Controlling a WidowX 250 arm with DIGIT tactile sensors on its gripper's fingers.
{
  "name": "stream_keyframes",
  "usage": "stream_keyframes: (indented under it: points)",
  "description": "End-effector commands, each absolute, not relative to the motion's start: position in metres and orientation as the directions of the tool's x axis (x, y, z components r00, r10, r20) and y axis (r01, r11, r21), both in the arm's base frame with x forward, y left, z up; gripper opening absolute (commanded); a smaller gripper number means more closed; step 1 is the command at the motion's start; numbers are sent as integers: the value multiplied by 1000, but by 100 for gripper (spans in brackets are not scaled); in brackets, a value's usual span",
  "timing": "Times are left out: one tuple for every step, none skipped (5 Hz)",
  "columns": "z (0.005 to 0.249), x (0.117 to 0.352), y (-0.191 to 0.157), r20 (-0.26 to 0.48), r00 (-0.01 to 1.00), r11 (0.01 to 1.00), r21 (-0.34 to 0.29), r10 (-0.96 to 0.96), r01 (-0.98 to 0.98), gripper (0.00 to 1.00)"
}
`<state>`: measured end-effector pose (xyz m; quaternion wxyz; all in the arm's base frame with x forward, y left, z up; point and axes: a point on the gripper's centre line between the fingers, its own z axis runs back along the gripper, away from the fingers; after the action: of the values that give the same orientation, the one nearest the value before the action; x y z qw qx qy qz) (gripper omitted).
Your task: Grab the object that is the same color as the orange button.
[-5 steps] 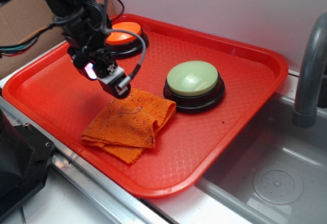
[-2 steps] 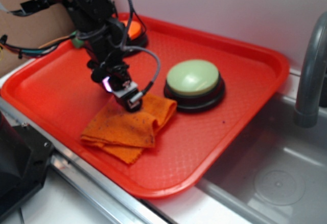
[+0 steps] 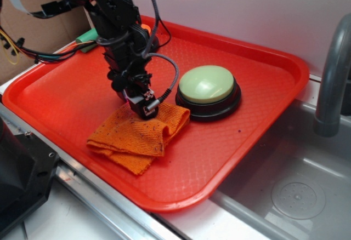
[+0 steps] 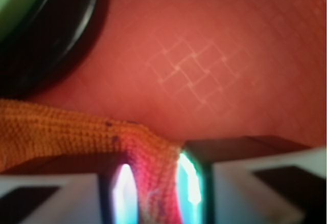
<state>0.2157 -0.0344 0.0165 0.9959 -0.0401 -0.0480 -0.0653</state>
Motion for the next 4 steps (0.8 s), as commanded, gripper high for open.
stream_keyframes:
  points:
    - [25, 222, -36, 114, 988, 993, -50, -103, 110, 0]
    - [45, 220, -30, 75, 997, 998, -60, -20, 25, 0]
    - [65, 219, -20, 54, 995, 993, -80, 87, -82, 0]
    - [101, 218, 2, -9, 990, 985, -101, 140, -141, 0]
